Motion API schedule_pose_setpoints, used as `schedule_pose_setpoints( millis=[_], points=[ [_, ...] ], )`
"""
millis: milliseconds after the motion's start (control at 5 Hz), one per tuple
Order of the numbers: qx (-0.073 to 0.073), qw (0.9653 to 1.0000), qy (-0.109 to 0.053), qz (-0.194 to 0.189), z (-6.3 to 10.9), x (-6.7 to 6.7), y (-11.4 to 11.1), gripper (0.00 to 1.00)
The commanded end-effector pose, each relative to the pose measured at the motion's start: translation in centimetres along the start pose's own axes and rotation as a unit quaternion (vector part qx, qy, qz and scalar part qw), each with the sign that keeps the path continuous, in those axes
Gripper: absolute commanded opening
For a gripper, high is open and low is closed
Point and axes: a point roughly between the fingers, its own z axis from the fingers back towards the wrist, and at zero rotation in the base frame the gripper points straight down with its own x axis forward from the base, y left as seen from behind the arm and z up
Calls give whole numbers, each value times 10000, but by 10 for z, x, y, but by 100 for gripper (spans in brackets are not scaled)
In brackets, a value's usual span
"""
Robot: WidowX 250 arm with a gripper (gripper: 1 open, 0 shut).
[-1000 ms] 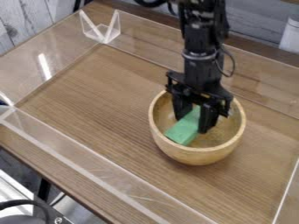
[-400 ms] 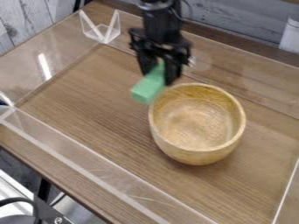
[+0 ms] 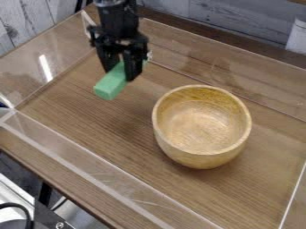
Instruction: Remove the green block from inside the brown bowl and put it on the table
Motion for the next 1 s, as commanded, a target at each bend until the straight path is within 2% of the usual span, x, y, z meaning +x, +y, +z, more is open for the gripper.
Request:
schedule_pose_setpoints(
  millis=[0, 200, 400, 800],
  points=[
    [176, 9996, -188, -154, 1, -4, -4, 0],
    [184, 9996, -131, -181, -11, -8, -9, 0],
    [192, 9996, -126, -175, -15, -8, -11, 0],
    [166, 9996, -164, -127, -14, -5, -14, 0]
  ],
)
